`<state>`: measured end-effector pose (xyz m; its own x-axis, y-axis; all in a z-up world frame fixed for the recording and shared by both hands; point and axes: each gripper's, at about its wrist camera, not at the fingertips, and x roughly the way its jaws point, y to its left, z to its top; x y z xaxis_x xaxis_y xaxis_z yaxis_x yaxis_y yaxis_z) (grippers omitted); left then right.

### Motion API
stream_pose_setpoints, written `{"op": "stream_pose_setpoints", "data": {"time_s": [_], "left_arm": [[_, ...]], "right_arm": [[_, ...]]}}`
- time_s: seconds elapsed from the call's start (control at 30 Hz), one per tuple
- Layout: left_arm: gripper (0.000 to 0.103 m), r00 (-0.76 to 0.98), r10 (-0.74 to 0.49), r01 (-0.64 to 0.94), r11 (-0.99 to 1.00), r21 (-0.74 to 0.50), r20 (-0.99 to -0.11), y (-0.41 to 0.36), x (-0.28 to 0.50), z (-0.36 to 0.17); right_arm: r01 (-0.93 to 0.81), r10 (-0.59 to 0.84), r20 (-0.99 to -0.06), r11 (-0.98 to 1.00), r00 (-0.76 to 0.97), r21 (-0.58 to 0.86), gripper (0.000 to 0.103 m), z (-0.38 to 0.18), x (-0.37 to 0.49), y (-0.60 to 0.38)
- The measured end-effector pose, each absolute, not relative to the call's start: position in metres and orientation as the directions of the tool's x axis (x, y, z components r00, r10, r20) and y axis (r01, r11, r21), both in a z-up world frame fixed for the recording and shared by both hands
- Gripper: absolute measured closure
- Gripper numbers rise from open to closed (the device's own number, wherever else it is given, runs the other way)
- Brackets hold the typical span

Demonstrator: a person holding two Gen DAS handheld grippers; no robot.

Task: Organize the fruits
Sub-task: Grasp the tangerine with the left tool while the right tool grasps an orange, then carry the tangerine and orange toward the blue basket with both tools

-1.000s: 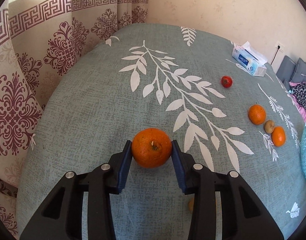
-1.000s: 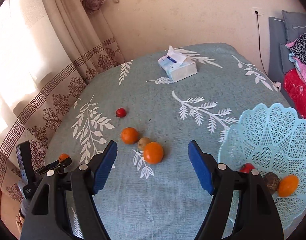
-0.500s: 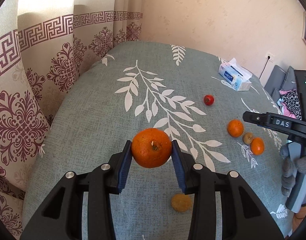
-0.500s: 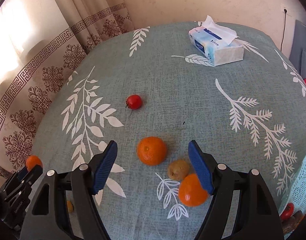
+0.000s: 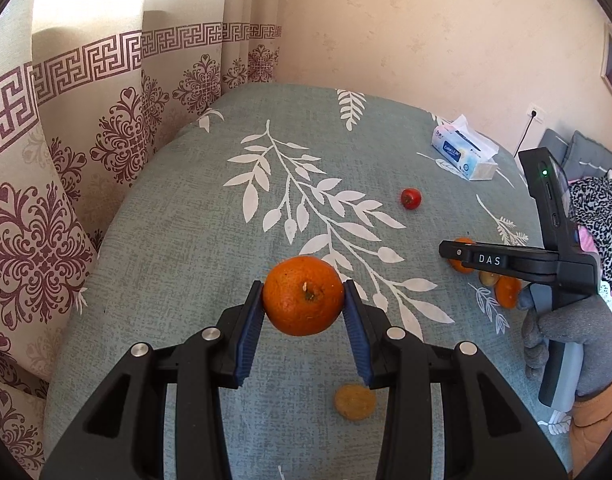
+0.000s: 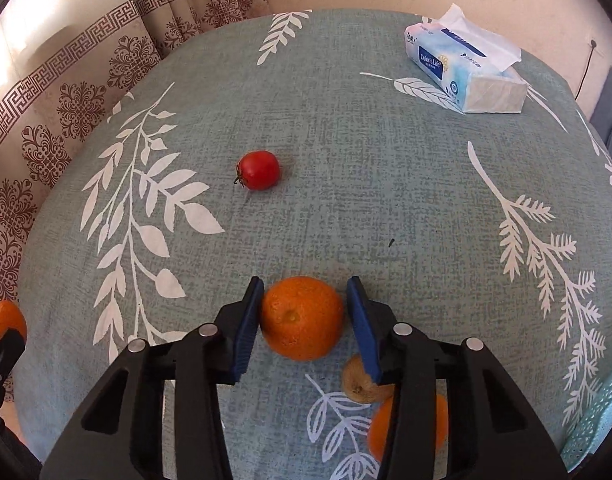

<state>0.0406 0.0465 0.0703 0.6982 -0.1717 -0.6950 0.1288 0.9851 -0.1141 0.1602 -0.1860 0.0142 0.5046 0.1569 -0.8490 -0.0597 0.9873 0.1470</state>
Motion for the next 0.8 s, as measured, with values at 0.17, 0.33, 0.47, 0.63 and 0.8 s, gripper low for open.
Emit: {"op": "stream_pose_setpoints", "data": {"time_s": [0.17,0.33,0.47,0.63,0.8], "left_arm": [[0.063,0.697,-0.171,0.128,0.985,-0.114,-0.696,0.046,0.041,0.07],[0.063,0.699,-0.174,0.133,0.985,-0.114,-0.693,0.045,0.039,0.071],[0.063,0.701,-0.181,0.144,0.983,-0.112,-0.69,0.043,0.036,0.072],[0.063,0.703,-0.191,0.162,0.981,-0.108,-0.685,0.036,0.032,0.074],[0.063,0.7,-0.2,0.181,0.978,-0.101,-0.685,0.029,0.027,0.074]], "right_arm": [[-0.077,0.18,-0.826,0.983,0.534,0.165,0.063,0.034,0.149,-0.186],[-0.081,0.197,-0.789,0.98,0.583,0.185,0.063,0.064,0.132,-0.193],[-0.051,0.181,-0.768,0.98,0.615,0.19,0.063,0.083,0.117,-0.212],[-0.002,0.156,-0.745,0.979,0.649,0.203,0.063,0.097,0.09,-0.243],[0.055,0.133,-0.734,0.973,0.666,0.226,0.063,0.1,0.063,-0.276]]}}
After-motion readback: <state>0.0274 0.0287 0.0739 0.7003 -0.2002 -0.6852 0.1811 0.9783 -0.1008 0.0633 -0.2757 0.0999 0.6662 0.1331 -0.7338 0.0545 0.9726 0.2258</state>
